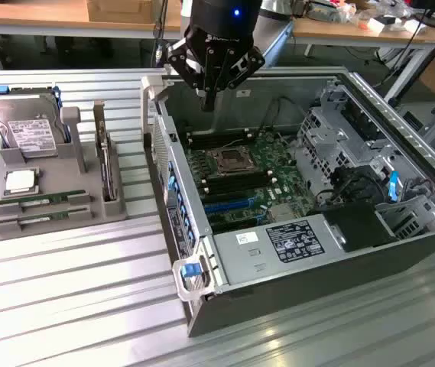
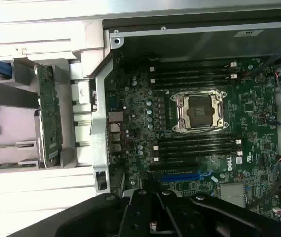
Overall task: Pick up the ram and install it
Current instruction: 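Reach for the ram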
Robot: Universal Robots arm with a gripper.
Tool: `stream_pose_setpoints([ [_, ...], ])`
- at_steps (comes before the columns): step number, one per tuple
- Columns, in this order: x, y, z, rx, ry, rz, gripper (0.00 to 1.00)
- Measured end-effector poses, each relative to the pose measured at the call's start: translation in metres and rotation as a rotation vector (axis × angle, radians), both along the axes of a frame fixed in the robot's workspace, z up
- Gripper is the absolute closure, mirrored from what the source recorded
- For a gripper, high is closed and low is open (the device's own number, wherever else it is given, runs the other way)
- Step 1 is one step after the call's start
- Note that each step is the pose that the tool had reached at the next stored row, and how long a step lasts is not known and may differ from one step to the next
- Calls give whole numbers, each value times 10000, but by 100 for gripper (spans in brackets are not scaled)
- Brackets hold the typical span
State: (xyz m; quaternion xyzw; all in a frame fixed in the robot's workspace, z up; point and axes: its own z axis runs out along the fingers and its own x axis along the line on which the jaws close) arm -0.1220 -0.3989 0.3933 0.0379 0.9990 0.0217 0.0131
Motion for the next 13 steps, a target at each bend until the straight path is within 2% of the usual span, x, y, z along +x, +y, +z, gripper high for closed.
stream_pose_setpoints([
  [1, -75, 0, 0, 0, -1, 1, 89],
  [13, -154, 0, 0, 0, 0, 0, 89],
])
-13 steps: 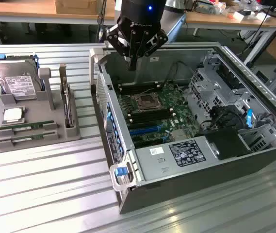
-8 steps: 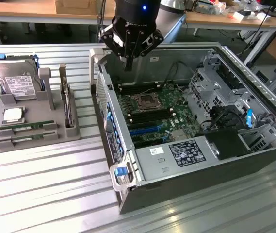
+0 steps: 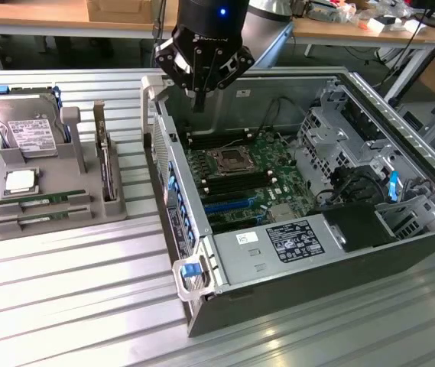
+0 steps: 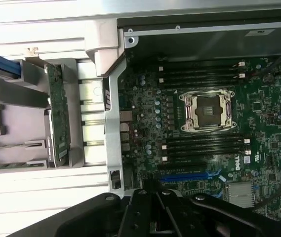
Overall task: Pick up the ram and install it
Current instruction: 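Reach for the ram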
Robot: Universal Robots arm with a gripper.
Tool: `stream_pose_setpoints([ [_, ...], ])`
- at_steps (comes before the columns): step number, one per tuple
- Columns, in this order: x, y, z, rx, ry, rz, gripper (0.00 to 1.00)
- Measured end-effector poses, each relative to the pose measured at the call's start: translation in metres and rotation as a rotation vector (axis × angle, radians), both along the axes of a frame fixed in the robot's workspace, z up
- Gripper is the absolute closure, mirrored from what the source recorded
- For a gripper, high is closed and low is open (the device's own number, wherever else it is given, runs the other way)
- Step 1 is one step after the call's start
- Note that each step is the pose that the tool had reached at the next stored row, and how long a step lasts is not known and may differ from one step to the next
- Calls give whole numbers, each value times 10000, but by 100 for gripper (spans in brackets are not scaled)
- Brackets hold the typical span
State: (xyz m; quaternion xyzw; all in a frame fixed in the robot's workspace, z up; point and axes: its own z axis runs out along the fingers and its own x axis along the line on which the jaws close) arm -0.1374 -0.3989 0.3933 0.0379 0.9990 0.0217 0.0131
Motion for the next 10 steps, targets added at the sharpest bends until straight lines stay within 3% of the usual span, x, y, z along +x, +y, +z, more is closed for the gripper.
stream_pose_setpoints([
  [10, -136, 0, 0, -1, 0, 1, 89],
])
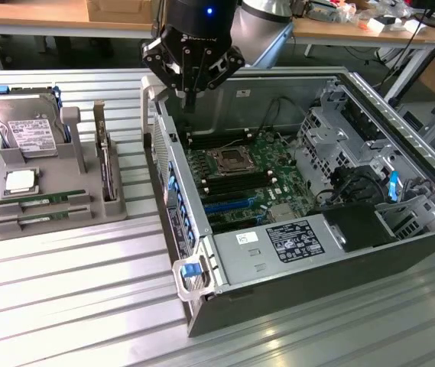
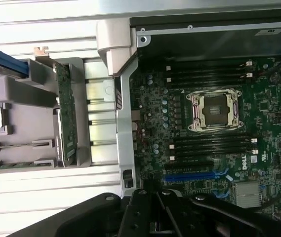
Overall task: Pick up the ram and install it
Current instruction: 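Reach for the ram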
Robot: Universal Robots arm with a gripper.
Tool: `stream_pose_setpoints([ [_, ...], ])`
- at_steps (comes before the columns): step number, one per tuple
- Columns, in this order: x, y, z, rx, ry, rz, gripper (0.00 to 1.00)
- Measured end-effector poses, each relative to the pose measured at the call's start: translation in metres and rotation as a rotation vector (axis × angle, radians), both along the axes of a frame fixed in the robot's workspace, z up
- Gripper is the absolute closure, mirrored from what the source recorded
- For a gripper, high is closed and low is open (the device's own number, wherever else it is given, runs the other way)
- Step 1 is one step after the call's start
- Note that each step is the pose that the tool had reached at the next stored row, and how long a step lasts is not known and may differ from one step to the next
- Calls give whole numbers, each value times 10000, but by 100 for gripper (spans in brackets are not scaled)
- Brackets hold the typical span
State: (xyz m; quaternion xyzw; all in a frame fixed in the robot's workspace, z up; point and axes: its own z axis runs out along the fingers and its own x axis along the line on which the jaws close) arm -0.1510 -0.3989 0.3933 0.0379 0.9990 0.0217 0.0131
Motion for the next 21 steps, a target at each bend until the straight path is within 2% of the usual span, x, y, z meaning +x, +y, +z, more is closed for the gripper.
stream_pose_setpoints([
  [5, -126, 0, 0, 1, -1, 0, 89],
  [21, -334, 0, 0, 1, 0, 0, 89],
])
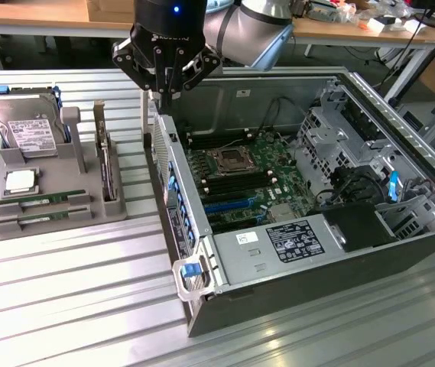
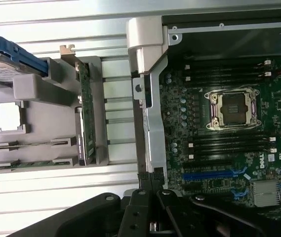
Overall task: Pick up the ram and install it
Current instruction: 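Reach for the ram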
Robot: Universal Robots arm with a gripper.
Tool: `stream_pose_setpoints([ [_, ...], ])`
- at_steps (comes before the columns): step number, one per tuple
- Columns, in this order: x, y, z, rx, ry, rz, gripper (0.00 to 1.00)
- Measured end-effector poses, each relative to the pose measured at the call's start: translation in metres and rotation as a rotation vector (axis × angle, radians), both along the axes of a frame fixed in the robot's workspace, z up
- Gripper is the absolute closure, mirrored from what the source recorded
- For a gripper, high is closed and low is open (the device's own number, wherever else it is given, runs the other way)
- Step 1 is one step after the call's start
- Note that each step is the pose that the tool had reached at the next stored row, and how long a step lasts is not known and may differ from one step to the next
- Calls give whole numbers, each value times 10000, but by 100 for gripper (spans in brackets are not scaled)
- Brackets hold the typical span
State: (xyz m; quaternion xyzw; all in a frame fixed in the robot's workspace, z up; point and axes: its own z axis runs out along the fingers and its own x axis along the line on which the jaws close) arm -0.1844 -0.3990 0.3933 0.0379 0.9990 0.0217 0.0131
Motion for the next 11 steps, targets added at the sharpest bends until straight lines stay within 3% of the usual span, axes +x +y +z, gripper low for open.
stream_pose_setpoints([
  [11, -137, 0, 0, 0, 0, 0, 89],
])
